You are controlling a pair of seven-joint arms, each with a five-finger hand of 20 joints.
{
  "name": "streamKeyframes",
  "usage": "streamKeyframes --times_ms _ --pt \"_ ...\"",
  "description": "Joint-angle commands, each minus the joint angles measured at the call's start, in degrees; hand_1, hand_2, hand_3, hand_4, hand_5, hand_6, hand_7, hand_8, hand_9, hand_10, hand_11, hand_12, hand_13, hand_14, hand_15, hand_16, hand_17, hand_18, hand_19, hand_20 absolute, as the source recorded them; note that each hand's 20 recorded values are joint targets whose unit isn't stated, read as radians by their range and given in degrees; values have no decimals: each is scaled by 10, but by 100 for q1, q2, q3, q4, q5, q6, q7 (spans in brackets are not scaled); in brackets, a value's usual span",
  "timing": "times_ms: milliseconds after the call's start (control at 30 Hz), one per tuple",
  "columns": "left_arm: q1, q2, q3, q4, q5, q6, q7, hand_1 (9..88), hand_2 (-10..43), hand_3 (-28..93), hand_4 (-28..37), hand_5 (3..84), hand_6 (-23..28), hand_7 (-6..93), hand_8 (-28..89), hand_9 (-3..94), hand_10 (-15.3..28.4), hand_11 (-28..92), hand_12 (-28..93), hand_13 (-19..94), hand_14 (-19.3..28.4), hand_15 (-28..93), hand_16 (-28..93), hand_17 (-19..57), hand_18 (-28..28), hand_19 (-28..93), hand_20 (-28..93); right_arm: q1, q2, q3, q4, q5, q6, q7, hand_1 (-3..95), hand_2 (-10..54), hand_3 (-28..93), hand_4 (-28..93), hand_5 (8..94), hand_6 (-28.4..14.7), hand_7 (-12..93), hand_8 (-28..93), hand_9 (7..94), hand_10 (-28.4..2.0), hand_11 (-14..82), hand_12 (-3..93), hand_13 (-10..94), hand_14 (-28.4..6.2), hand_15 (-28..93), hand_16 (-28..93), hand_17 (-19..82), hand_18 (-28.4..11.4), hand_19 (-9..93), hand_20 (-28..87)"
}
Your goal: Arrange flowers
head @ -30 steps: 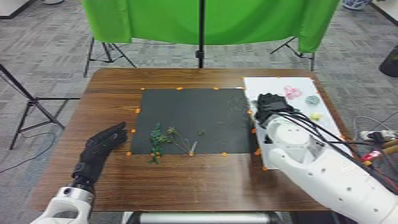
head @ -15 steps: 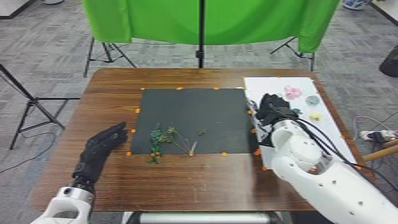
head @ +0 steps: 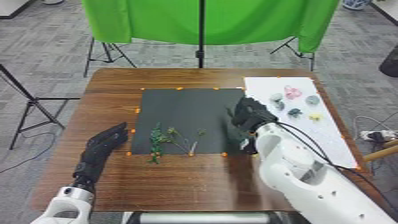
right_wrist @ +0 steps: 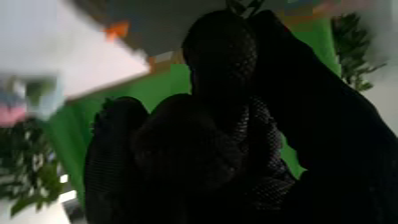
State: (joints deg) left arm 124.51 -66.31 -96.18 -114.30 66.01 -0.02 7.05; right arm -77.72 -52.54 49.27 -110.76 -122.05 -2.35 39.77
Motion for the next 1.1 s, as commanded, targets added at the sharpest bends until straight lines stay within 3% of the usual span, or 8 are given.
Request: streamKeyframes --times_ms 33,300,533,867,1033,1067,1100 --pt "118 -56 10 35 33 -143 -101 294 -36 624 -208 420 40 71 -55 392 116 115 118 299 160 147 32 33 124 18 186 -486 -346 -24 -14 27 -23 142 551 -95 580 17 834 -24 272 242 928 -105 423 247 937 -26 628 276 714 -94 932 557" --pt "117 -66 -11 44 65 -319 -150 293 -37 625 -207 417 43 64 -54 389 116 113 117 295 160 145 33 32 124 16 185 -660 -602 120 139 -145 240 191 544 -95 571 28 838 -26 270 238 931 -103 421 243 937 -24 629 268 720 -90 932 544" --pt "194 -59 -74 19 83 -474 -180 291 -38 624 -206 408 42 62 -53 379 116 106 118 289 159 138 33 26 126 15 183 -876 -560 300 75 -345 300 122 514 -95 462 0 839 -28 277 220 932 -105 418 241 937 -27 626 262 720 -90 932 537" --pt "141 -61 -101 22 126 -619 -306 284 -44 626 -202 401 44 52 -49 371 115 99 122 283 160 126 38 22 128 12 183 -957 -439 371 -29 -488 229 23 428 -95 544 -68 833 -28 300 109 928 -107 417 240 937 -29 619 263 719 -90 932 527" --pt "160 -72 -121 5 114 -586 -333 285 -43 624 -202 398 43 51 -48 368 114 94 123 283 160 124 42 21 129 13 182 -1152 -278 511 -381 -651 668 -271 425 -95 546 -71 827 -28 300 99 925 -108 416 241 937 -30 614 264 715 -90 932 520" --pt "148 -65 -116 12 112 -592 -353 285 -43 623 -202 398 43 51 -48 368 114 94 124 283 160 124 43 21 129 13 182 -1200 -241 578 -459 -567 689 -510 414 -95 562 -75 826 -28 302 83 924 -108 415 242 937 -31 612 266 714 -91 932 520" --pt "141 -63 -118 16 115 -610 -374 285 -43 624 -202 398 43 51 -48 368 114 93 124 283 161 124 43 21 129 12 182 -1214 -198 603 -535 -357 696 -724 374 -95 613 -81 827 -25 311 -25 921 -108 414 243 937 -32 609 272 706 -98 932 528"
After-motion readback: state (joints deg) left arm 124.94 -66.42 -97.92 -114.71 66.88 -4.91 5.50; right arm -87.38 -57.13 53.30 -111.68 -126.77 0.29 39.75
